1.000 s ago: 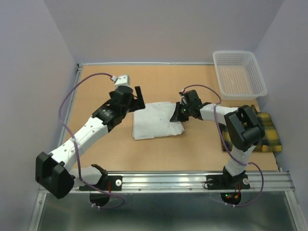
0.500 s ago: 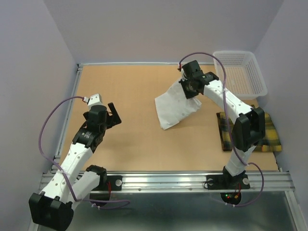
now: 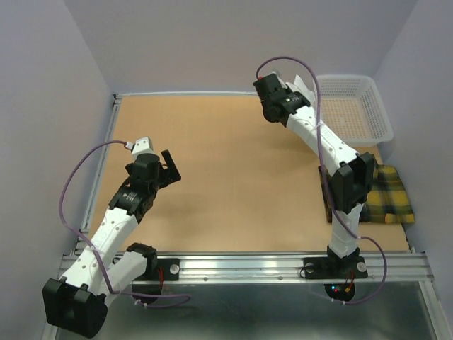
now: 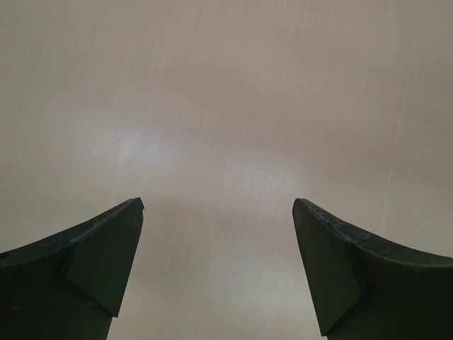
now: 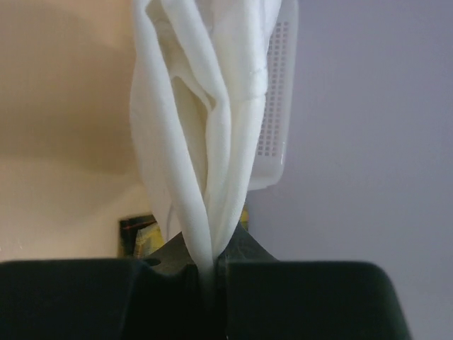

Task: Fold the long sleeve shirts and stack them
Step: Fold the shirt

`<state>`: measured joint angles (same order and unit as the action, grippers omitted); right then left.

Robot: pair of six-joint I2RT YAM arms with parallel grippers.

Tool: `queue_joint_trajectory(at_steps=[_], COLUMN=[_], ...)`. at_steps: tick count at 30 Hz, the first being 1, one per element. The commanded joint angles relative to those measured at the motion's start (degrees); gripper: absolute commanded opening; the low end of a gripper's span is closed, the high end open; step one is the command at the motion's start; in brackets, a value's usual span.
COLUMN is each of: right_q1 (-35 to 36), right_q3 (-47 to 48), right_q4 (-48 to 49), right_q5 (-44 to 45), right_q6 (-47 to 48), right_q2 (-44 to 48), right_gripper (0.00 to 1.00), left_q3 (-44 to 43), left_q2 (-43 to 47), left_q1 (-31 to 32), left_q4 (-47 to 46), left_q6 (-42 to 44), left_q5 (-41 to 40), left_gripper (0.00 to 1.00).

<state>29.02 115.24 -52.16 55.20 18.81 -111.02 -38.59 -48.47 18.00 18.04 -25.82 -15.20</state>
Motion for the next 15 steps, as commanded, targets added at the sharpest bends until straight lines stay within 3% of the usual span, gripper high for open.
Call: queue_joint_trajectory(at_steps=[1, 8, 15], right_q1=[4.64, 15.0, 27.04], right_q3=[-5.43, -14.34, -5.21], right_q4=[-0.13, -2.14, -10.85], right_q5=[9.84, 2.55, -5.62], right_q6=[1.16, -13.34, -24.6], right_q2=[-6.11, -18.34, -31.0], right_gripper=[0.02, 0.02, 0.02], left_q3=[-0.08, 0.09, 0.0], left_q2=[0.83, 1.45, 1.97], left_q1=[0.46, 0.72, 0.72], left_q4=[-2.05, -2.31, -2.22], left_q6=[-0.1, -0.1, -0.19], left_q5=[-0.71, -0.62, -0.88], left_gripper=[0.99, 0.99, 0.99])
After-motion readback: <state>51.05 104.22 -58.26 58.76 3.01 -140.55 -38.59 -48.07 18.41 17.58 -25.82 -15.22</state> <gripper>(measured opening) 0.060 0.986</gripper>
